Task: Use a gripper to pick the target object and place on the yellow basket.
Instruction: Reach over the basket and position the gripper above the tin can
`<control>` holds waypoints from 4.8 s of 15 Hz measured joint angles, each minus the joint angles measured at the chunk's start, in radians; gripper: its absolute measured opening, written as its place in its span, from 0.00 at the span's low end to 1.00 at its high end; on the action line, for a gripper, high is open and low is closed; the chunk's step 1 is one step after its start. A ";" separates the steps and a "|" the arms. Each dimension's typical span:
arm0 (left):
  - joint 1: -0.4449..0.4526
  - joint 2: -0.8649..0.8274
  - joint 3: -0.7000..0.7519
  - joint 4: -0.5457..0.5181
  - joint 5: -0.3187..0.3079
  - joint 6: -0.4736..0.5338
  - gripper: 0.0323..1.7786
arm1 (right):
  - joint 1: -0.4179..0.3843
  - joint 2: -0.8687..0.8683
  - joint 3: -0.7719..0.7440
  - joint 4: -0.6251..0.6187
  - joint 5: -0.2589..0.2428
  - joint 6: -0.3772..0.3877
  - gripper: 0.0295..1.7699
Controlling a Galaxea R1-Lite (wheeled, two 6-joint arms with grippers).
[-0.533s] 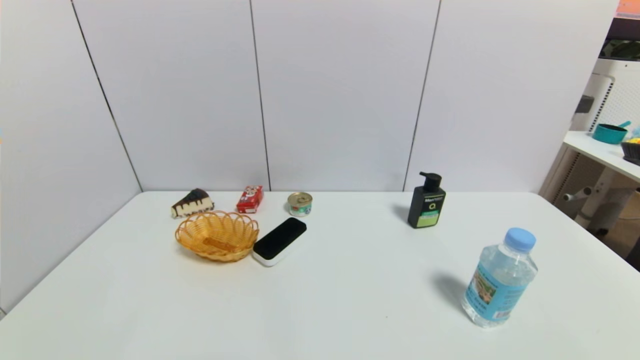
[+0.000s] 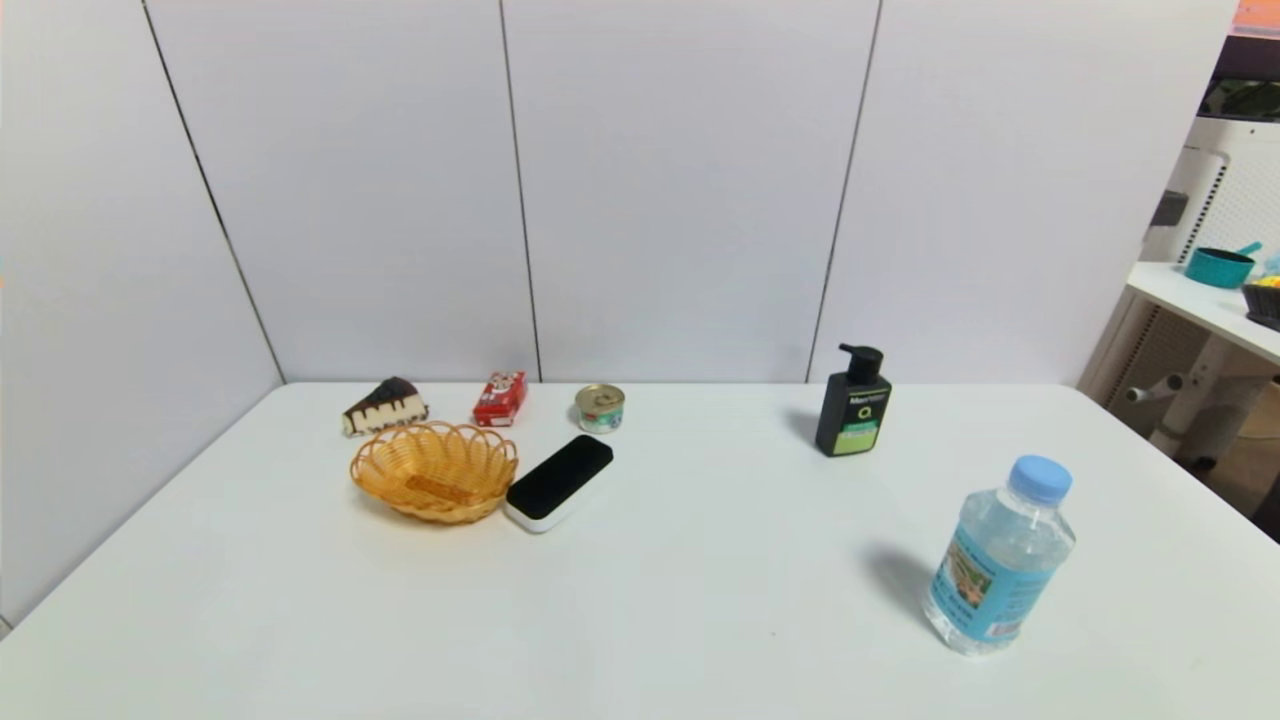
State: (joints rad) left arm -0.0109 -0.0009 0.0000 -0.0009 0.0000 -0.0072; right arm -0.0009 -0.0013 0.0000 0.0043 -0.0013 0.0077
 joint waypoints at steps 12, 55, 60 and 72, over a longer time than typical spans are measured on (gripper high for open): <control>-0.029 0.365 -0.457 0.022 0.007 0.111 0.95 | 0.000 0.000 0.000 0.000 0.000 0.000 0.96; -0.308 2.495 -1.954 -0.003 -0.393 0.232 0.95 | 0.000 0.000 0.000 0.000 0.000 0.000 0.96; -0.309 2.522 -1.957 -0.009 -0.393 0.230 0.95 | 0.000 0.000 0.000 0.000 0.000 0.000 0.96; -0.334 2.590 -1.968 -0.077 -0.396 0.230 0.95 | 0.000 0.000 0.000 0.000 0.000 0.000 0.96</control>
State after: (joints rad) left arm -0.3449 2.5887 -1.9677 -0.0783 -0.3964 0.2232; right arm -0.0009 -0.0013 0.0000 0.0047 -0.0017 0.0072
